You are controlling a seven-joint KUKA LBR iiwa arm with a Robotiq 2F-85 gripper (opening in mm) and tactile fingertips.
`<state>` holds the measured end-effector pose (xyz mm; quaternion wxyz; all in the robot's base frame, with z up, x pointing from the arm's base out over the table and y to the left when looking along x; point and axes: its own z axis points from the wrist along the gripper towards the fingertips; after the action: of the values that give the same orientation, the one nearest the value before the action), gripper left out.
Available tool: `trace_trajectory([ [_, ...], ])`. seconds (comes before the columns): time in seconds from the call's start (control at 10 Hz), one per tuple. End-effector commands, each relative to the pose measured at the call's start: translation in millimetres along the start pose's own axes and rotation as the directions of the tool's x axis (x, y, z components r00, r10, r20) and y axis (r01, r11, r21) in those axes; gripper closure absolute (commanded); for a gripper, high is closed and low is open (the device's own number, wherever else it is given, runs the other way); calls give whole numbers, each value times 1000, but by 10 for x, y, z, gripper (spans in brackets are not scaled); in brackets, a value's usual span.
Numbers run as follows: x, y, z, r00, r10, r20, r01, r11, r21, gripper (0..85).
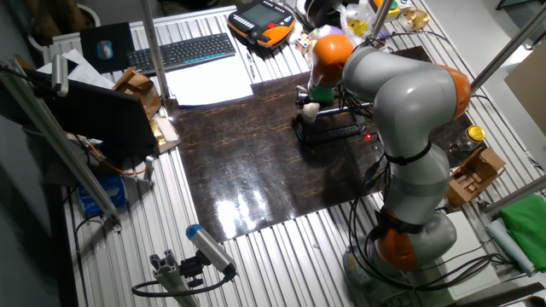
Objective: Screw the lid onto the jar
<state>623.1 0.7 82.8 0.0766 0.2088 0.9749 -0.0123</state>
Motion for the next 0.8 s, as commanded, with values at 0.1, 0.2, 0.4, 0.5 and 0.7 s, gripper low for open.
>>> trace_trajectory([
  [0.1,3,-3,-10,1000,17,5,-17,1000,6,140],
  [0.2,5,-2,-12,999,36,3,-36,999,7,140],
  [0.4,8,0,4,998,55,5,-56,998,6,140],
  [0.5,12,1,13,998,62,8,-62,998,4,140],
  [0.7,16,1,19,996,88,11,-89,996,7,140],
])
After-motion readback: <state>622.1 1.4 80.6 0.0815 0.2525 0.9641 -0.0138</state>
